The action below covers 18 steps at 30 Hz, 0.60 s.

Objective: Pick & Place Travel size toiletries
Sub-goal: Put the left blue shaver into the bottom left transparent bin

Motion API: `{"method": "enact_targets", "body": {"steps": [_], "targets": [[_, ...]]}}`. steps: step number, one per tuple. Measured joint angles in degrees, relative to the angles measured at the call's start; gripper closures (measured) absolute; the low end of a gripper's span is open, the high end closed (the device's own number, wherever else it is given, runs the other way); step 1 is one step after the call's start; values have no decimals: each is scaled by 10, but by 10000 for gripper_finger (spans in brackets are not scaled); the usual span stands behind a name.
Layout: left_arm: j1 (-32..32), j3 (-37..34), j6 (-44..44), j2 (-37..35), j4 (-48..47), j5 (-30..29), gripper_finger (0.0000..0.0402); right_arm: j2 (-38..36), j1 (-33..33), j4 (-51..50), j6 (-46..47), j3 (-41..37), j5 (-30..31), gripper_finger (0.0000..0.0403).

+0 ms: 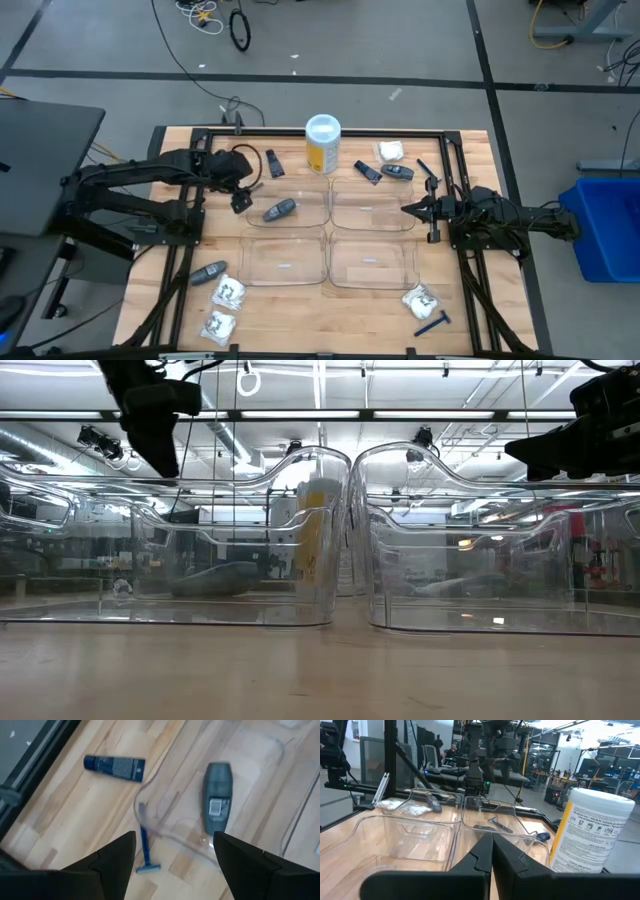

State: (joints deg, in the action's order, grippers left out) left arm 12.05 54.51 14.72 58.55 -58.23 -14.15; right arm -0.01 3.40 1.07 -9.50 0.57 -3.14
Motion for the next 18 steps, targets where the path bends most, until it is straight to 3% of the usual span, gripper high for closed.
{"method": "enact_targets", "body": {"steps": [18], "targets": [[14, -81, 42, -59, -57, 3, 129, 0, 0, 0, 0, 0, 0, 390]]}}
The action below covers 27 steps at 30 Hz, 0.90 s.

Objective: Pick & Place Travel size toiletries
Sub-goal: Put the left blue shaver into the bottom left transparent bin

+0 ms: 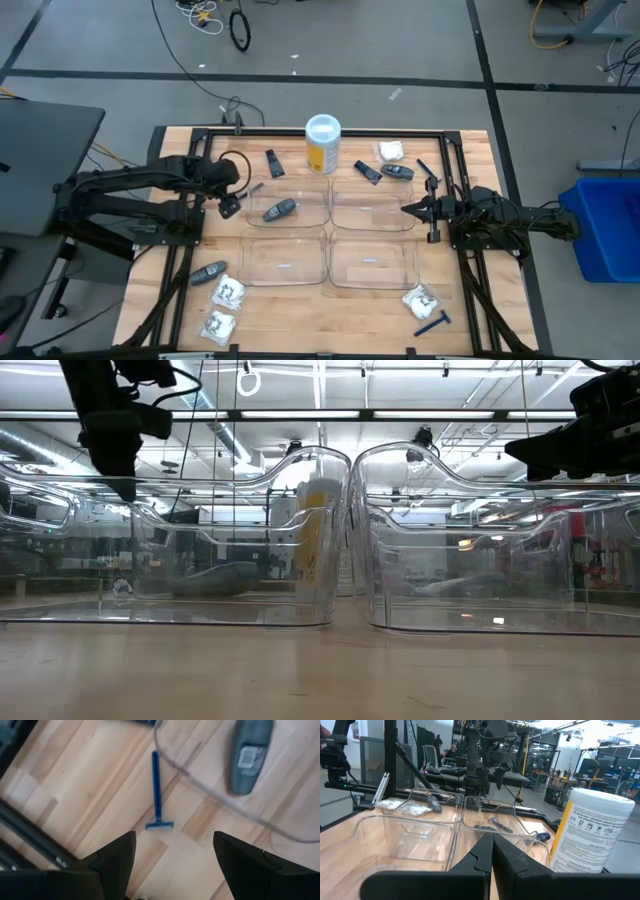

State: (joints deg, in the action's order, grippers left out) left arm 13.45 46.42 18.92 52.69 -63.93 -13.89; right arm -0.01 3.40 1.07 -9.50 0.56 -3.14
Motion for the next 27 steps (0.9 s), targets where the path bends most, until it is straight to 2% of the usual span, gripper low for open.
{"method": "enact_targets", "body": {"steps": [4, 11, 21, 27], "targets": [[8, -12, -4, -2, -1, -1, 129, 0, 0, 0, 0, 0, 0, 390], [18, -46, -59, -3, 17, 4, 129, 0, 0, 0, 0, 0, 0, 390], [29, -47, -59, -2, 20, -2, 129, 0, 0, 0, 0, 0, 0, 390], [29, -47, -61, -2, 25, 27, 129, 0, 0, 0, 0, 0, 0, 390]]}}
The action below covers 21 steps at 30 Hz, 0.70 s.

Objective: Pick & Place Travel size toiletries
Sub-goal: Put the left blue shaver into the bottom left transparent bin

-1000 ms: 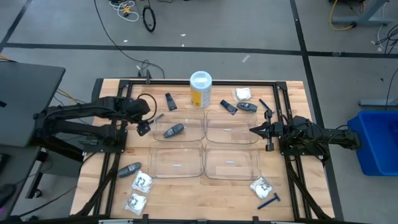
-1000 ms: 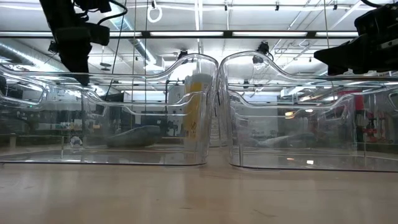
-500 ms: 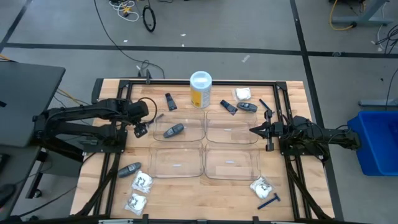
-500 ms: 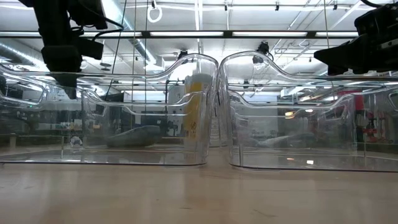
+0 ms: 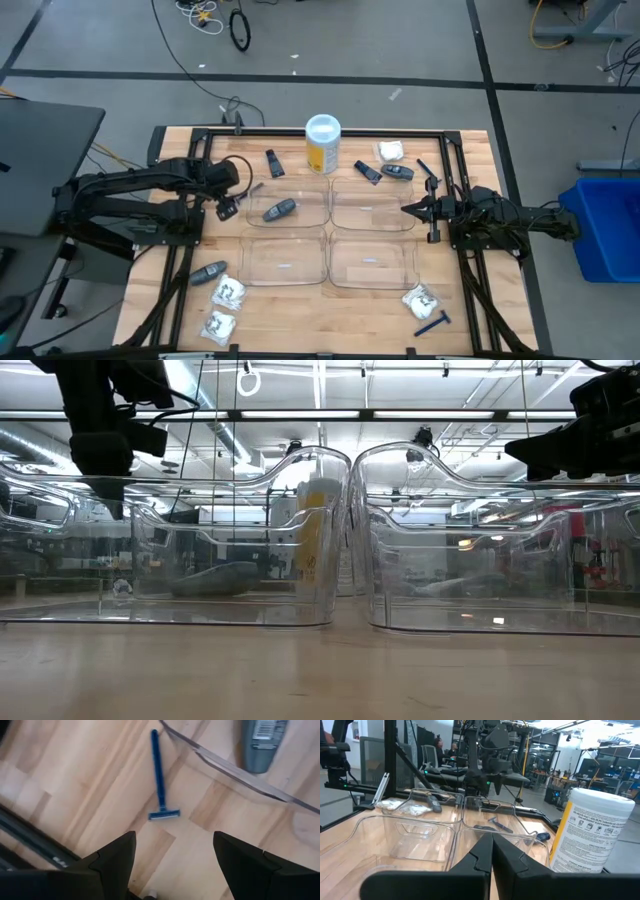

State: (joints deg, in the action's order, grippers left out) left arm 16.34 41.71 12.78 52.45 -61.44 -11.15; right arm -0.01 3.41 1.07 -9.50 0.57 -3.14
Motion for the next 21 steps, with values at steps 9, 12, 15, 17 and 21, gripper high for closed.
{"method": "enact_targets", "body": {"steps": [9, 12, 15, 17, 21], "targets": [[0, 1, 3, 31, -15, 38, 129, 0, 0, 0, 0, 0, 0, 390], [0, 1, 3, 48, -17, 34, 129, 0, 0, 0, 0, 0, 0, 390], [3, 1, -1, 58, -17, 18, 129, 0, 0, 0, 0, 0, 0, 390], [12, 1, -1, 65, -17, 15, 129, 0, 0, 0, 0, 0, 0, 390], [35, 1, 2, 68, -17, 5, 125, 0, 0, 0, 0, 0, 0, 390]]}}
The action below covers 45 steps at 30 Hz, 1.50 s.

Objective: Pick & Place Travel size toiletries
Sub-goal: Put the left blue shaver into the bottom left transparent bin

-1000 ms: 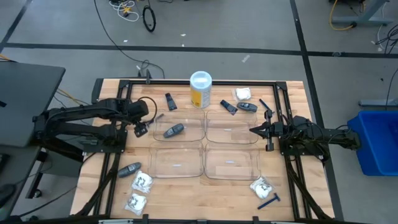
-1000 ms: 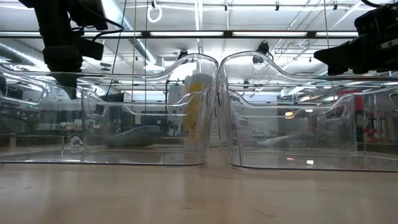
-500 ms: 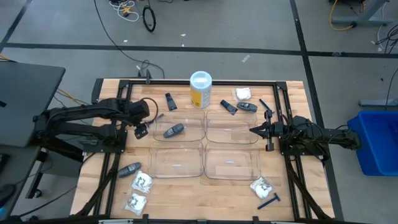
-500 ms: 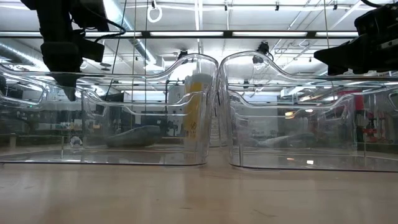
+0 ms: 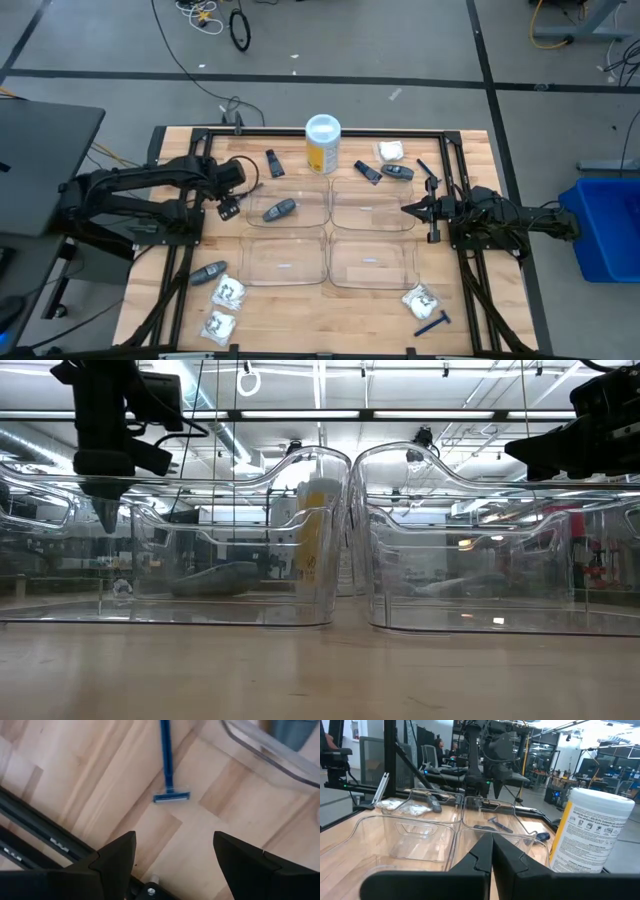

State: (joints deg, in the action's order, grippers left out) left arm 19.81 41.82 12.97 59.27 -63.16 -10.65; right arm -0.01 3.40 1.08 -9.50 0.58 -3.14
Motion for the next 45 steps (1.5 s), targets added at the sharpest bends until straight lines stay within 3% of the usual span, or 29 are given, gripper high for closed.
{"method": "enact_targets", "body": {"steps": [13, 19, 28, 37, 45], "targets": [[63, 0, -62, 0, 27, 67, 36, 0, 0, 0, 0, 0, 0, 390], [70, 0, -56, 4, 35, 60, 38, 0, 0, 0, 0, 0, 0, 390], [71, 0, -42, 81, 32, 33, 38, 0, 0, 0, 0, 0, 0, 390], [83, 0, -39, 84, 38, 30, 38, 0, 0, 0, 0, 0, 0, 390], [85, 0, -106, 84, 70, 58, 38, 0, 0, 0, 0, 0, 0, 390]]}}
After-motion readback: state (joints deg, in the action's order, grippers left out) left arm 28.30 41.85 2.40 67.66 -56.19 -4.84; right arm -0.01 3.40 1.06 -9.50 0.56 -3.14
